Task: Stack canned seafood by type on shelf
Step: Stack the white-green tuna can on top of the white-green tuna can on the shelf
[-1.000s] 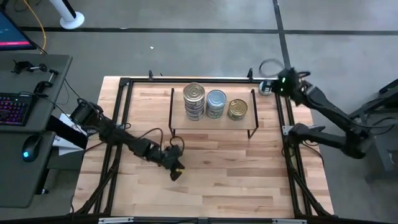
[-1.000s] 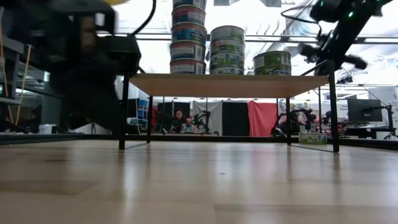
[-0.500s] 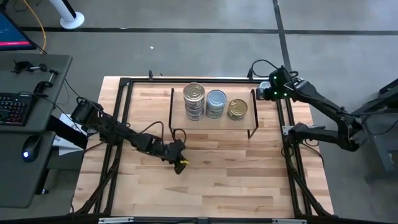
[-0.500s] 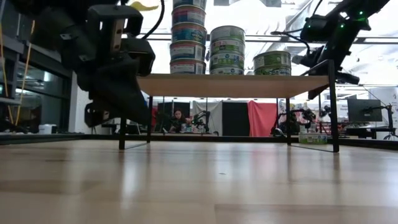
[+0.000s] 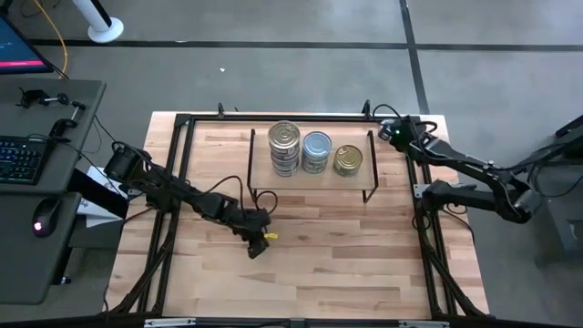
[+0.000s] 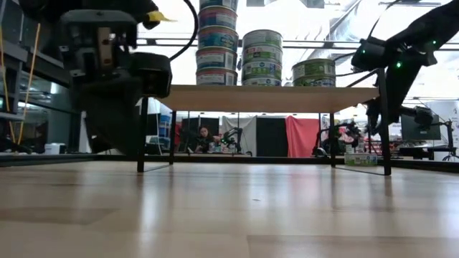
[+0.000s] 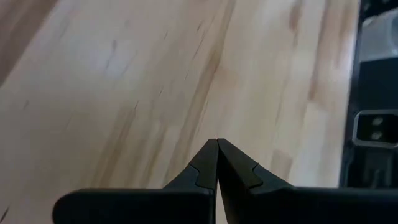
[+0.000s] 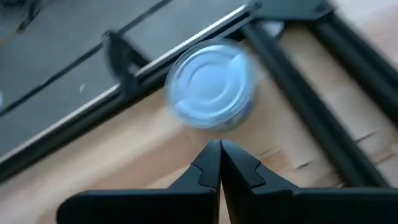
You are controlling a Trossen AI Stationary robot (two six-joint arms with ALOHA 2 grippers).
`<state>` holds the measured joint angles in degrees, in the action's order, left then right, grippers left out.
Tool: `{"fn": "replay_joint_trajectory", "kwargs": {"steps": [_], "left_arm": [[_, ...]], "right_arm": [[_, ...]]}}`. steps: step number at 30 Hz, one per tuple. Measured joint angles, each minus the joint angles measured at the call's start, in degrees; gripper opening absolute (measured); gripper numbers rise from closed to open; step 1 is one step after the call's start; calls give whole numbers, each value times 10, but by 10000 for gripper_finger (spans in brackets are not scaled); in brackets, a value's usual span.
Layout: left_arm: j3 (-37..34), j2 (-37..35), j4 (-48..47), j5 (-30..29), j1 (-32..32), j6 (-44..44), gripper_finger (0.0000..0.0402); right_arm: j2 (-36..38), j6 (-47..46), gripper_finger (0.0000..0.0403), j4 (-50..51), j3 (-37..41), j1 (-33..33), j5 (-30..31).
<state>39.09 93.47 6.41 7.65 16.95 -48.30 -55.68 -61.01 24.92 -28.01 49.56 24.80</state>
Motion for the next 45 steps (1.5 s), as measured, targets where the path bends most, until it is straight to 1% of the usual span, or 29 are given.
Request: {"fn": "replay_joint_trajectory", "kwargs": {"steps": [3,7,13,18,21,24,26,33,37,40,42,45], "left_arm": [[0,0,-22,6,0,17,0],[0,-3,-56,8,-5,34,0],[0,-20,-97,6,-5,36,0],[0,-26,-102,5,-5,28,0],[0,-26,-101,-3,-5,19,0],[0,-26,-101,-10,-5,19,0],[0,-26,-100,-12,-5,19,0],[0,-26,-100,-33,-5,19,0],[0,-26,-100,-34,-5,30,0],[0,-26,-100,-34,-5,35,0],[0,-26,-100,-34,-5,35,0],[0,-26,-100,-34,-3,35,0]], "right_arm": [[-15,-6,0,-38,11,0,35],[-58,-28,0,-67,11,7,78],[-146,-75,0,-122,10,34,79],[-207,-60,0,-191,10,38,81],[-227,-45,0,-225,10,38,92],[-237,-26,0,-246,10,38,91],[-238,-11,0,-247,10,38,83],[-229,45,0,-216,9,39,27],[-227,52,0,-202,7,51,-43],[-225,69,0,-185,6,46,-73],[-218,73,0,-161,5,39,-81],[-198,73,0,-105,4,31,-77]]}}
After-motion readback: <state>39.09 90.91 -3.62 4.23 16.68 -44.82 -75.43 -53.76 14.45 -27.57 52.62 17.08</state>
